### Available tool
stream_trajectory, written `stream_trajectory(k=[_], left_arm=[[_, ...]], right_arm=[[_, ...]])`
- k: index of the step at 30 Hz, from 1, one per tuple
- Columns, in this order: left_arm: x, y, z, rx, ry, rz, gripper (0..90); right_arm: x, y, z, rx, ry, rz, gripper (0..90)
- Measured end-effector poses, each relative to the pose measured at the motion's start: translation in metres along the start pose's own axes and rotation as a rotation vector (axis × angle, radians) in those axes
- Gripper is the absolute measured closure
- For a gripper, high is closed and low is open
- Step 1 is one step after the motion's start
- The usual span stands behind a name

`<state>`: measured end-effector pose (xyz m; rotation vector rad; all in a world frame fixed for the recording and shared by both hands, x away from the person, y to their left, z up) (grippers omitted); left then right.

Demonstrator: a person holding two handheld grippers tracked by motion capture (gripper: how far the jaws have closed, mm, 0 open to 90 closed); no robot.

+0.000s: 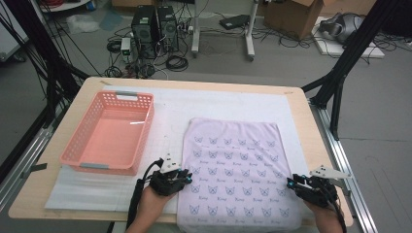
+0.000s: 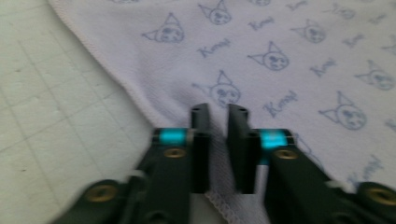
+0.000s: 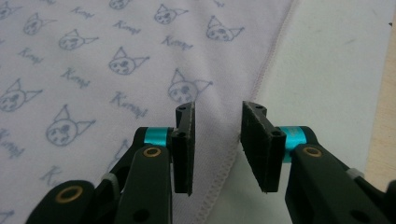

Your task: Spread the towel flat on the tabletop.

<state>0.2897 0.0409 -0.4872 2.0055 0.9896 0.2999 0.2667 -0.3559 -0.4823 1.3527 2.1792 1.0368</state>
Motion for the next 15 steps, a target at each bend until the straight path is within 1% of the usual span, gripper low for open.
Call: stream_trajectory(k=[1,2,3,4,6,7,9,10,11,13,14,15], left_arm=[[0.001,0.0,0.0,0.0,-0.005,-0.009,87.7],[0.003,0.0,-0.002,-0.001,-0.001,-0.022,88.2],[0.005,-0.001,-0.004,0.0,0.006,-0.026,88.5],[0.008,-0.002,-0.007,0.006,-0.005,-0.047,88.5],[0.013,-0.004,-0.011,0.005,-0.016,-0.072,88.4],[0.013,-0.004,-0.012,0.0,-0.027,-0.068,88.3],[0.013,-0.005,-0.012,-0.017,-0.03,-0.055,85.5],[0.014,-0.005,-0.012,-0.03,-0.038,-0.068,74.8],[0.016,-0.003,-0.012,-0.049,-0.052,-0.085,65.2],[0.018,0.001,-0.014,-0.095,-0.067,-0.093,51.4],[0.019,0.003,-0.015,-0.126,-0.09,-0.098,46.6],[0.019,0.005,-0.016,-0.141,-0.106,-0.101,45.1]], right_arm=[[-0.001,0.0,0.001,0.0,-0.001,0.005,63.8],[-0.002,0.0,0.002,0.002,0.001,0.007,63.7],[-0.003,0.0,0.003,0.0,-0.002,0.011,63.7],[-0.003,0.0,0.003,0.002,0.0,0.011,63.7],[-0.002,0.0,0.003,-0.004,0.003,0.01,63.6],[-0.002,0.001,0.003,-0.004,0.005,0.012,63.2],[-0.001,0.002,0.005,-0.013,0.014,0.021,60.6],[0.0,0.003,0.005,-0.017,0.015,0.028,59.4],[0.0,0.005,0.006,-0.022,0.013,0.024,57.8],[0.003,0.008,0.006,-0.035,0.012,0.026,52.9],[0.004,0.009,0.005,-0.041,0.01,0.026,50.9],[0.005,0.012,0.004,-0.057,0.004,0.02,48.7]])
Point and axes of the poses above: each handheld gripper's, and its own axes: z roughly forward along the jaws, y roughly out of its top, x roughly to its left, the point moved 6 cm from there along z, roughly forward along the jaws, and after that the axes turned 2 degrees about -z, right-handed, at the moved point
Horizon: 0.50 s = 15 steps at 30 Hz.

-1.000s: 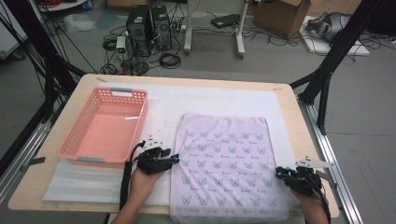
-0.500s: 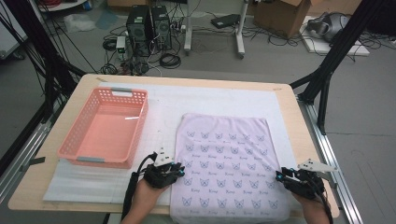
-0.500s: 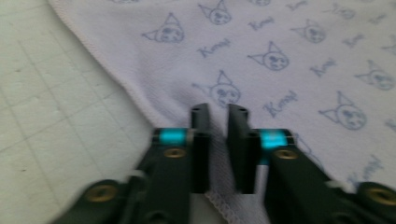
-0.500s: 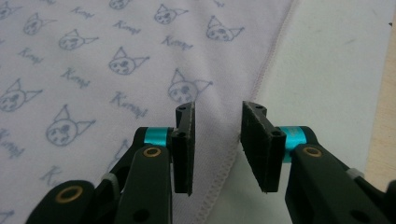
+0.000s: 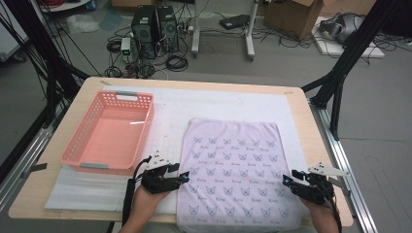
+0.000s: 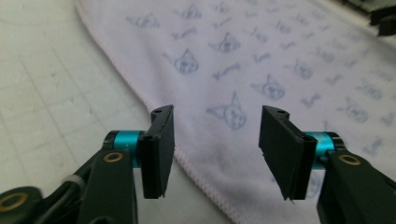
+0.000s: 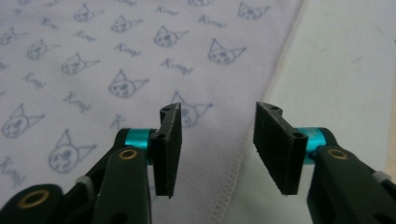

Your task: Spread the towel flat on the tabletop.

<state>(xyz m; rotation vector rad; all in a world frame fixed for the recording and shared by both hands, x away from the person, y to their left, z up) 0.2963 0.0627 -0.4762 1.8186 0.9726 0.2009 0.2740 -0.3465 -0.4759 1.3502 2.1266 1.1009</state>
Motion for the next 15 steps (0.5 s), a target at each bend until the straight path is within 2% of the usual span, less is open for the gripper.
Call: stream_trajectory(k=[3,7,9,11,15], left_arm=[[0.001,0.008,-0.002,-0.061,-0.015,0.004,39.7],[-0.002,0.015,-0.004,-0.117,-0.041,0.016,34.8],[-0.003,0.016,-0.003,-0.129,-0.062,0.026,36.1],[-0.004,0.017,-0.001,-0.139,-0.064,0.03,35.8],[-0.003,0.016,-0.001,-0.12,-0.033,0.037,38.6]], right_arm=[[0.006,0.003,-0.003,-0.031,0.01,-0.002,46.7],[0.013,0.006,-0.008,-0.07,0.005,-0.022,41.5],[0.014,0.009,-0.009,-0.091,0.012,-0.037,39.6],[0.015,0.009,-0.01,-0.103,0.024,-0.046,38.2],[0.013,0.006,-0.01,-0.111,0.036,-0.05,31.9]])
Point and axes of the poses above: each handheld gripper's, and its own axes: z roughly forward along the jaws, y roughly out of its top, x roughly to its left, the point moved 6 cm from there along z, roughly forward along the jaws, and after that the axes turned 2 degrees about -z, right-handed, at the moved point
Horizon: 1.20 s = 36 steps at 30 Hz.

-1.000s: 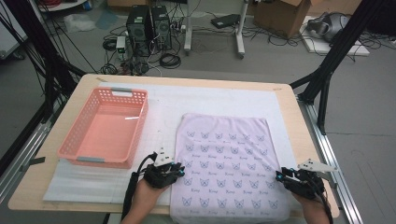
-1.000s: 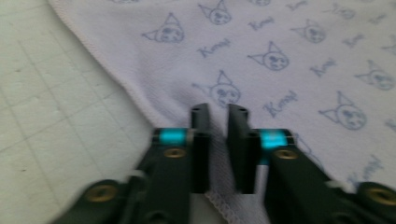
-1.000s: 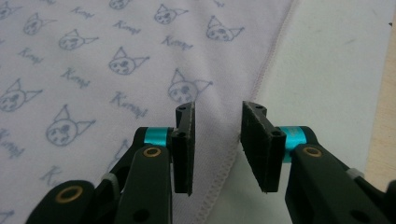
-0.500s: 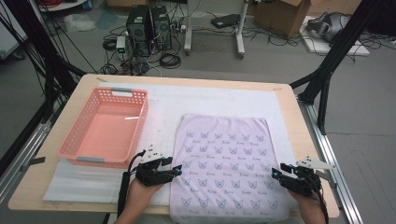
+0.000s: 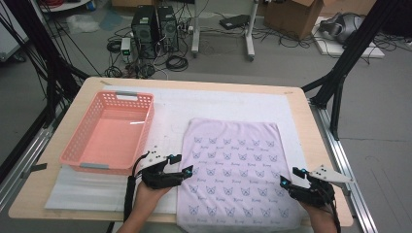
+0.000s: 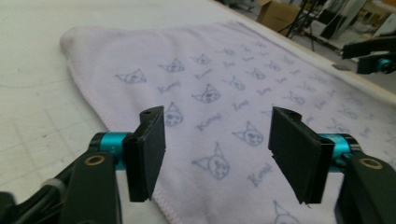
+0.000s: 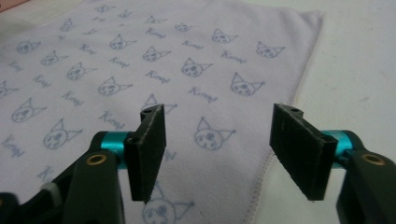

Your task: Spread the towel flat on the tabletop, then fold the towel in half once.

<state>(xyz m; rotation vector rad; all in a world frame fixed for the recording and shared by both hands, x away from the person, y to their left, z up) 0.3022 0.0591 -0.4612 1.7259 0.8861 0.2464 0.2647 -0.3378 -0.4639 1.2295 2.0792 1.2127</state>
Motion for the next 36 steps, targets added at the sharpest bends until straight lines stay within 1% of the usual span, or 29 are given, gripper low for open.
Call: stream_trajectory(k=[2,3,4,5,6,7,8,9,10,11,13,14,16,18,21,23,25,27,29,32,34,36], left_arm=[[-0.001,0.0,-0.002,-0.014,-0.001,0.05,39.1],[-0.001,-0.001,-0.002,-0.018,-0.005,0.066,38.8],[-0.001,-0.001,-0.002,-0.017,-0.013,0.075,37.3],[-0.001,-0.002,-0.001,-0.015,-0.018,0.061,36.3],[-0.001,-0.001,0.001,-0.012,-0.041,0.025,36.3],[-0.001,-0.001,0.002,-0.011,-0.043,0.014,36.1],[0.0,0.0,0.005,-0.013,-0.044,-0.01,33.6],[0.0,0.001,0.006,-0.013,-0.043,-0.02,27.8],[-0.001,0.002,0.007,-0.016,-0.051,-0.028,25.3],[-0.003,0.002,0.006,-0.02,-0.052,-0.019,24.7],[-0.004,0.002,0.004,-0.023,-0.041,0.003,24.3],[-0.004,0.003,0.003,-0.031,-0.037,0.005,24.3],[-0.003,0.004,0.001,-0.049,-0.023,0.0,24.2],[-0.001,0.005,0.0,-0.057,-0.01,-0.001,23.7],[0.0,0.005,0.001,-0.055,-0.013,-0.003,23.8],[0.001,0.004,0.003,-0.052,-0.015,-0.006,23.9],[0.002,0.004,0.005,-0.046,-0.01,-0.006,24.2],[0.004,0.003,0.006,-0.042,-0.008,-0.009,24.1],[0.005,0.003,0.007,-0.036,-0.01,-0.016,24.1],[0.008,0.003,0.006,-0.044,0.006,-0.023,24.1],[0.01,0.003,0.005,-0.045,0.004,-0.033,24.4],[0.012,0.002,0.006,-0.035,-0.001,-0.042,24.5]], right_arm=[[-0.001,0.0,-0.002,-0.013,0.001,-0.006,19.6],[-0.002,0.0,-0.002,-0.021,-0.005,0.004,17.5],[-0.002,-0.001,-0.003,-0.026,-0.003,0.007,17.5],[-0.002,-0.001,-0.005,-0.033,-0.002,0.003,17.5],[-0.001,-0.001,-0.006,-0.038,-0.002,0.001,17.5],[-0.001,-0.002,-0.008,-0.041,-0.001,-0.014,17.5],[-0.001,-0.002,-0.009,-0.04,-0.002,-0.019,17.5],[-0.003,-0.003,-0.01,-0.044,-0.009,-0.018,17.5],[-0.004,-0.002,-0.009,-0.049,-0.009,-0.015,17.5],[-0.006,-0.003,-0.009,-0.049,-0.01,-0.006,17.5],[-0.006,-0.004,-0.007,-0.042,-0.009,-0.007,17.5],[-0.006,-0.005,-0.006,-0.037,-0.008,-0.008,17.5],[-0.006,-0.008,-0.005,-0.021,-0.003,-0.02,17.5],[-0.006,-0.008,-0.005,-0.021,-0.005,-0.018,17.5],[-0.008,-0.01,-0.008,-0.026,-0.012,-0.007,17.5],[-0.01,-0.01,-0.01,-0.03,-0.018,0.017,17.5],[-0.013,-0.011,-0.011,-0.036,-0.027,0.024,17.5],[-0.013,-0.012,-0.011,-0.028,-0.026,0.03,17.5],[-0.013,-0.013,-0.01,-0.022,-0.027,0.022,17.5],[-0.012,-0.012,-0.01,-0.027,-0.028,0.024,17.5],[-0.011,-0.011,-0.009,-0.026,-0.025,0.028,17.5],[-0.011,-0.011,-0.008,-0.02,-0.029,0.033,17.5]])
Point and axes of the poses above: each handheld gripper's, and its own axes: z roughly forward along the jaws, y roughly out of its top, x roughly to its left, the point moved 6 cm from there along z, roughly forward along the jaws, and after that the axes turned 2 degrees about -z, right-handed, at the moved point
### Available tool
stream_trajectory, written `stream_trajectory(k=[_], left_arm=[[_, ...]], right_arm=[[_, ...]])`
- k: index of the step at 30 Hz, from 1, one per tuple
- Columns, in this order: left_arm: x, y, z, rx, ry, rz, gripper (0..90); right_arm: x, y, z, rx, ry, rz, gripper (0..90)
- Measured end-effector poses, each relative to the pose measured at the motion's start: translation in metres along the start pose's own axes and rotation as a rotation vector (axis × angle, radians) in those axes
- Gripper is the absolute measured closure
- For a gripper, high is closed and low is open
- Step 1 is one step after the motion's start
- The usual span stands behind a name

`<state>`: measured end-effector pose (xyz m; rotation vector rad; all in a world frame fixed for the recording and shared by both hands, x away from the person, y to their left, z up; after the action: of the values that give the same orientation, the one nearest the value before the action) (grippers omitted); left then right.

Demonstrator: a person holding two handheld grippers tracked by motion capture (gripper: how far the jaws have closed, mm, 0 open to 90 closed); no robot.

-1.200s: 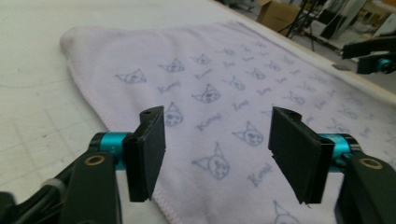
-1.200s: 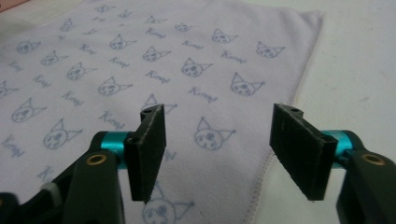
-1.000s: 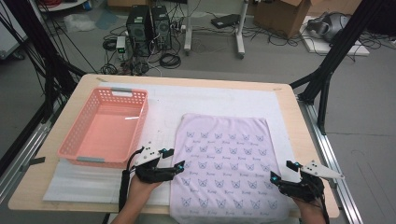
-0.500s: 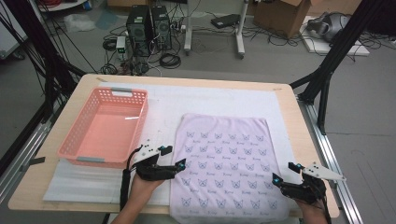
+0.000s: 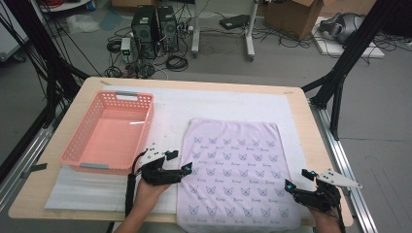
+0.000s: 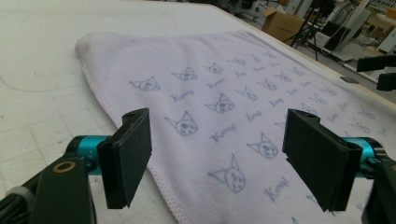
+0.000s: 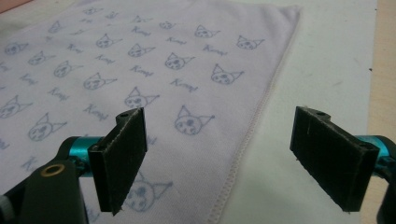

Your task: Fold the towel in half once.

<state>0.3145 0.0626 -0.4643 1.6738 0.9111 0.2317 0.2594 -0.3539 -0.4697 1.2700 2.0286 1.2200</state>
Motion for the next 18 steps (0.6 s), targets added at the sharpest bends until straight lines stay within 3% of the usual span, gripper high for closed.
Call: stream_trajectory(k=[7,11,15,18], left_arm=[[0.007,-0.002,-0.004,0.01,0.025,-0.017,25.3],[0.01,-0.003,-0.004,0.016,0.036,-0.021,25.9],[0.015,-0.003,0.003,0.029,0.067,-0.043,25.9],[0.016,-0.003,0.006,0.053,0.072,-0.03,27.3]], right_arm=[[0.002,0.002,0.007,0.014,0.007,-0.007,17.5],[0.002,0.0,0.014,0.032,0.038,0.017,17.5],[-0.003,-0.002,0.013,0.043,0.026,0.031,17.5],[-0.008,0.002,0.008,0.018,0.004,0.05,17.7]])
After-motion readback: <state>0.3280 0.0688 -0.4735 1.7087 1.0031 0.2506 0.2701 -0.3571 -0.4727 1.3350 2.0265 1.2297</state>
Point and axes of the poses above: each handheld gripper's, and its own axes: z roughly forward along the jaws, y roughly out of its top, x roughly to its left, the point moved 6 cm from there along z, roughly forward along the jaws, and after that the axes turned 2 degrees about -z, right-handed, at the moved point
